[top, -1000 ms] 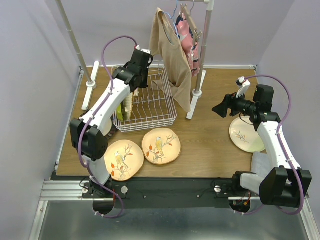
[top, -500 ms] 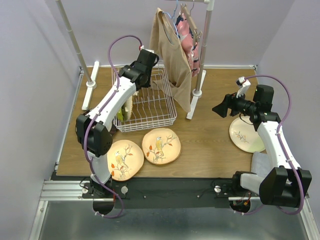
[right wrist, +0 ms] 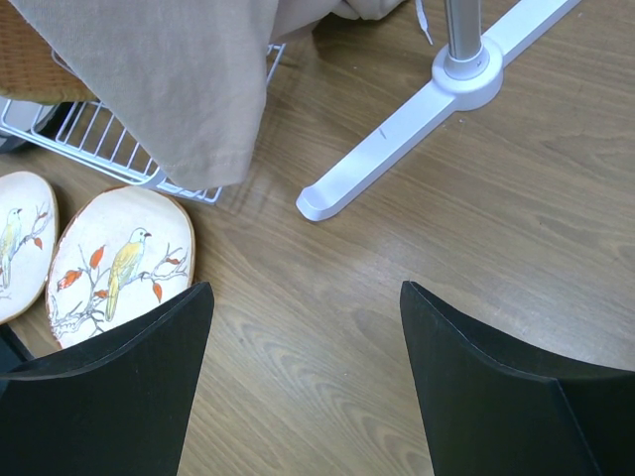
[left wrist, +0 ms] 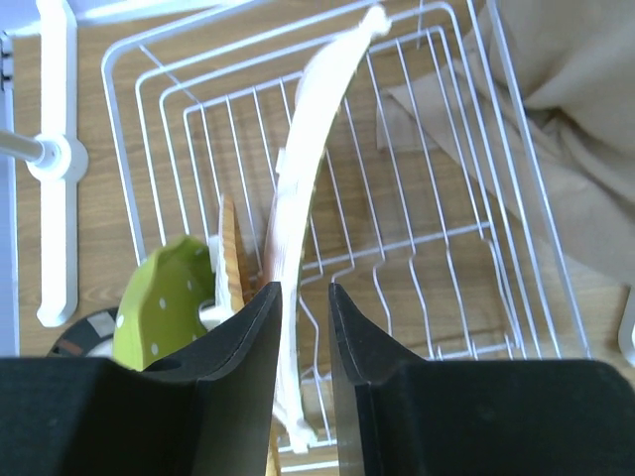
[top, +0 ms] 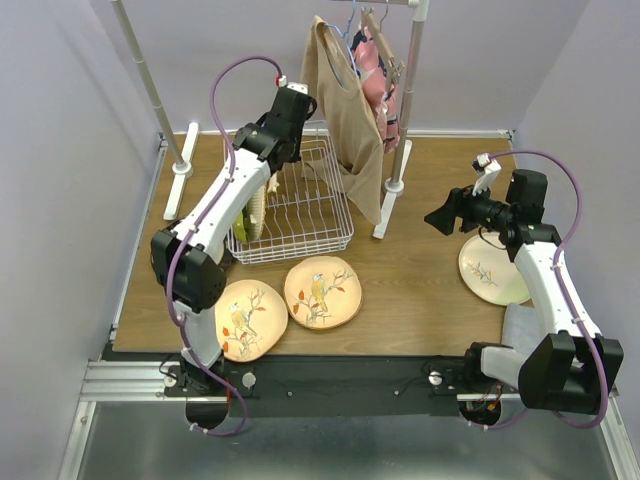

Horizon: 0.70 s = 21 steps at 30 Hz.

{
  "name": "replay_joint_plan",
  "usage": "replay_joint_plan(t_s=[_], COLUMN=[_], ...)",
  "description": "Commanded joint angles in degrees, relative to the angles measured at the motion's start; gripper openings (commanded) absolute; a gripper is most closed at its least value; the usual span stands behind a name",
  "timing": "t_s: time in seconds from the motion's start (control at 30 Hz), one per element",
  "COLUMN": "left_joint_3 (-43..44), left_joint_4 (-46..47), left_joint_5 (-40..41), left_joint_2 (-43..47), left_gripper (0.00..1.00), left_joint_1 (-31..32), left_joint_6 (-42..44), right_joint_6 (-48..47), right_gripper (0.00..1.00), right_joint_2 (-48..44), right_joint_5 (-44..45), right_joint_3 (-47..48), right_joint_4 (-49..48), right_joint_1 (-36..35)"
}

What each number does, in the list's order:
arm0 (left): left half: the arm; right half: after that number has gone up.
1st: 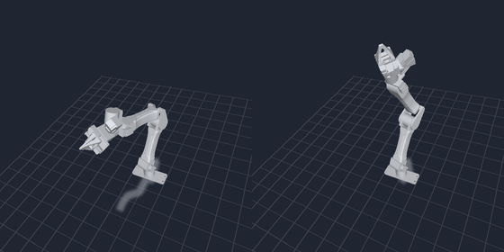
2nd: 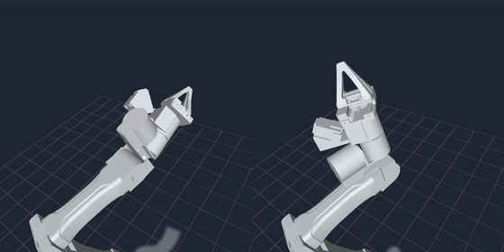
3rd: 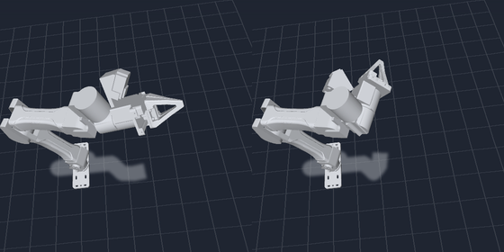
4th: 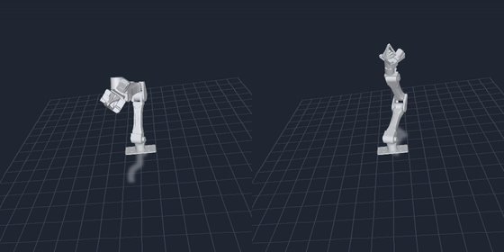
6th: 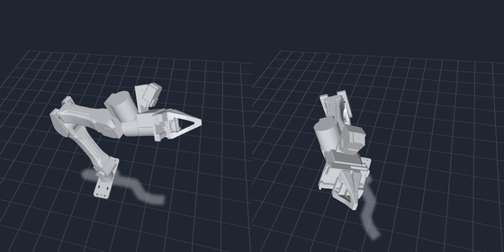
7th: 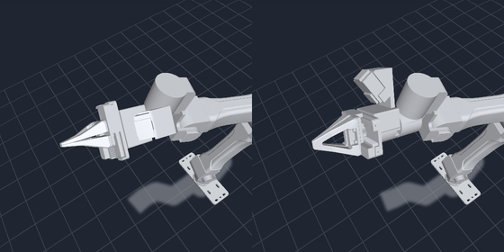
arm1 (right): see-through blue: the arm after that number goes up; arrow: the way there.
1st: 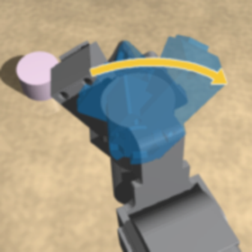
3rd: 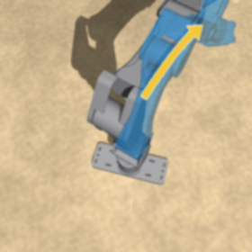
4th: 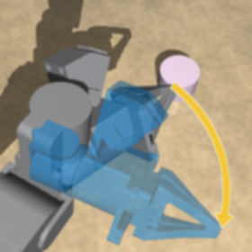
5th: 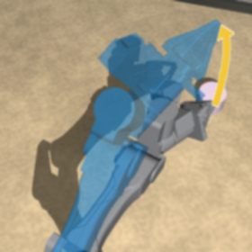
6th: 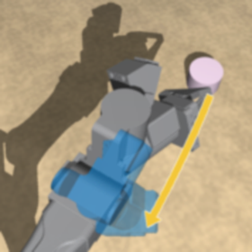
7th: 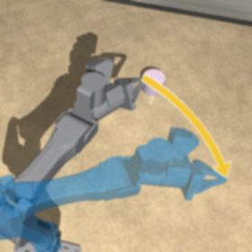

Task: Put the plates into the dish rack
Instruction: Insert the plate into the dish rack

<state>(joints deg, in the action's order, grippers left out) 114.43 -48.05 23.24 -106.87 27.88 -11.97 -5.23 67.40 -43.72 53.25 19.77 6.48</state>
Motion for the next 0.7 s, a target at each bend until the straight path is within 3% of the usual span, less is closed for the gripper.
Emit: replay_joint_plan(t_s=[0.0, 0.67], left_joint_3=[4.48, 6.77], left_joint_4=[-3.0, -3.36], left_joint_5=[4.0, 3.56], left_joint_2=[-4.48, -12.13], left_gripper=[0.35, 0.33], left_joint_1=[-0.28, -2.74], left_joint_6=[0.72, 2.74], right_joint_6=[-0.83, -0.92], right_gripper=[0.84, 0.84], right_joint_2=[0.19, 0.46], right_joint_5=[1.27, 1.62], right_joint_3=[-0.7, -0.7], right_joint_4=[-0.87, -0.87], right_joint_1=[0.37, 0.37])
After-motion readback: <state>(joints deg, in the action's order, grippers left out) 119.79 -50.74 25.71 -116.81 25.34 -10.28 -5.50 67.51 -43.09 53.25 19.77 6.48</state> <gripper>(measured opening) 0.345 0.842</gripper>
